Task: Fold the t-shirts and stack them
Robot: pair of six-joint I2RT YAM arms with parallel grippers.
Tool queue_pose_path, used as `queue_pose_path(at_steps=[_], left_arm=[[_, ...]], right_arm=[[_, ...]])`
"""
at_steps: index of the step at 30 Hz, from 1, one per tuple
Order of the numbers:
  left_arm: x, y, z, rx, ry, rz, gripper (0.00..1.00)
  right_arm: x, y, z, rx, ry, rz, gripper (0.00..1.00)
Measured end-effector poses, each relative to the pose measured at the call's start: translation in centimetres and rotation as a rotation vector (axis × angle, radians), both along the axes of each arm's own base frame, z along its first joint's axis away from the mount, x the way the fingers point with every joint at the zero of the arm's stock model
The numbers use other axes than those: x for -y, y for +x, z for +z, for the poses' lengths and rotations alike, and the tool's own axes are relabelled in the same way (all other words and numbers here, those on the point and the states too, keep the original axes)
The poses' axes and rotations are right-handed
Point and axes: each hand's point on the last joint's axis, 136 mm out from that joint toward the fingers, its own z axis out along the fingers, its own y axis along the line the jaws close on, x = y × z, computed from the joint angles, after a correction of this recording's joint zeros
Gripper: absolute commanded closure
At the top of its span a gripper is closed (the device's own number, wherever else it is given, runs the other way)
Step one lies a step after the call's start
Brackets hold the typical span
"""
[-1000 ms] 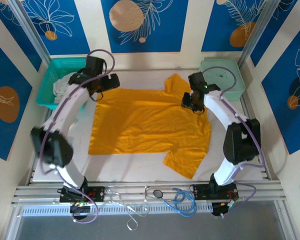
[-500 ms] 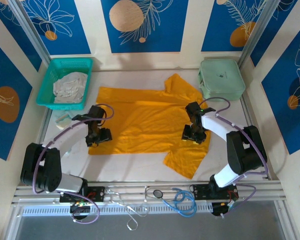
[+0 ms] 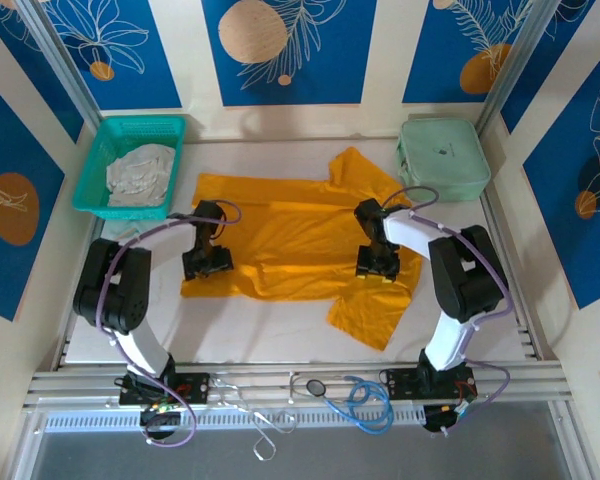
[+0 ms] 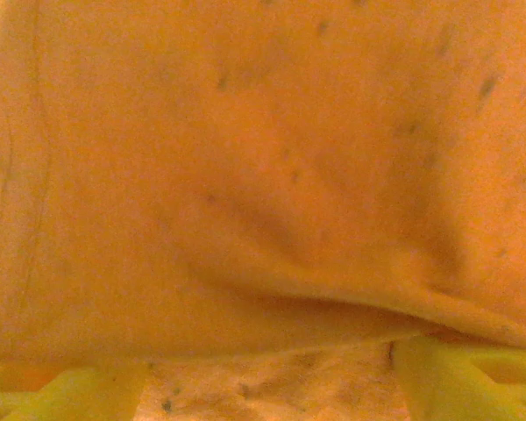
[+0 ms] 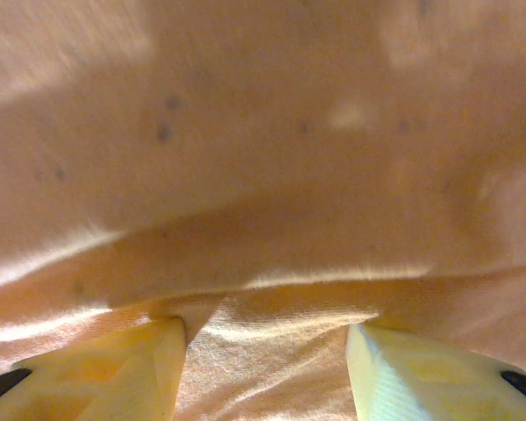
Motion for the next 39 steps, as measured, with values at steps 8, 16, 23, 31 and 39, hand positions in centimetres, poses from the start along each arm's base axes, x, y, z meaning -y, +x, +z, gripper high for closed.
queue_pose_path(at_steps=[8,16,23,31,39], left_arm=[[-0.2,2.9,0.2,0.024,0.032,-0.001,0.25],[-2.1,4.7,0.6,0.035,0.083,0.023,0.25],[-3.6,5.2,0.9,0.040,0.131,0.025,0.24],[-2.9,7.7,3.9,0.106,0.121,-0.013,0.13],[-1.2,13.3,10.6,0.279,0.082,-0.044,0.03]], right_arm=[[1.0,4.0,0.2,0.050,-0.022,-0.023,0.47],[2.9,8.1,0.6,0.108,-0.023,-0.081,0.49],[3.9,9.9,0.7,0.145,-0.014,-0.106,0.51],[2.7,10.9,1.5,0.171,0.038,-0.049,0.47],[-0.1,18.4,7.9,0.361,0.142,0.059,0.42]])
